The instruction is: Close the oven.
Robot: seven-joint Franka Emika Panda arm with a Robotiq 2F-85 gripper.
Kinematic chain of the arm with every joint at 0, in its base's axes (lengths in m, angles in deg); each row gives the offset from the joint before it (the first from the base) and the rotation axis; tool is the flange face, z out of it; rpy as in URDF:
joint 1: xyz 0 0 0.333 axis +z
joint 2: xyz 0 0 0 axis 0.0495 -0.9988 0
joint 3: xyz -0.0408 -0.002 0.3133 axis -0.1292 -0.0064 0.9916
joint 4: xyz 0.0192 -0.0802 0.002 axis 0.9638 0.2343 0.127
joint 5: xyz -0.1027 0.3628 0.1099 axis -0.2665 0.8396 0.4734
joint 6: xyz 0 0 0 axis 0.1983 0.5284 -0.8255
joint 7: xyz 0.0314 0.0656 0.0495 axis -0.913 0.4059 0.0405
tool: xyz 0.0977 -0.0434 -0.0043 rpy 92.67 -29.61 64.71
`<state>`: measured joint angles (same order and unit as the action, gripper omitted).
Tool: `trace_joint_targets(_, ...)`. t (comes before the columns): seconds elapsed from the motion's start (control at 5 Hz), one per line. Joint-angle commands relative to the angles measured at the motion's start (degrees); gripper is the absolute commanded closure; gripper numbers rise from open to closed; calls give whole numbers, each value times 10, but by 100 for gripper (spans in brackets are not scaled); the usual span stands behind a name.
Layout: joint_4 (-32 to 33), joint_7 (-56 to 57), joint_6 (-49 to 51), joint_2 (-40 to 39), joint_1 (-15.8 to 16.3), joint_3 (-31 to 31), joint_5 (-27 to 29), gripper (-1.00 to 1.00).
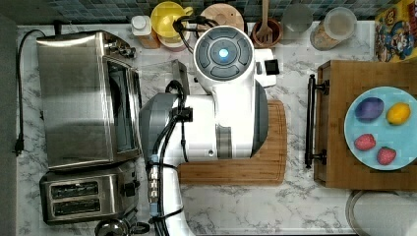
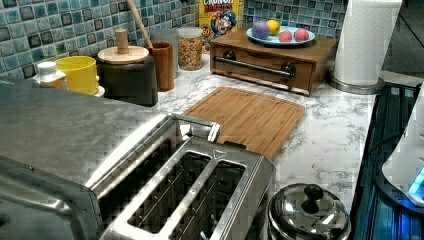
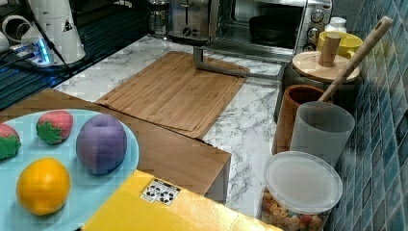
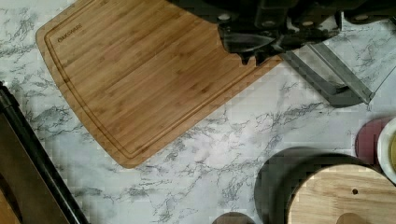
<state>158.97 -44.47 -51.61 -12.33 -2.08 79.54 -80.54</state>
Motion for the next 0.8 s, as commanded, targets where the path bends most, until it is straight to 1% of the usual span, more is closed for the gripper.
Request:
trace_joint_targets(0.2,-8,8,-3,-1,1,3,-1,100)
trace_joint_targets(0.4,11,170,-15,-4,-31,-5,81,100)
trace_joint_targets(0.6,50,305,-64,5,-57,-26,155,100)
trace_joint_targets(0.8,34,426,-43,-21,-70,-49,214,100)
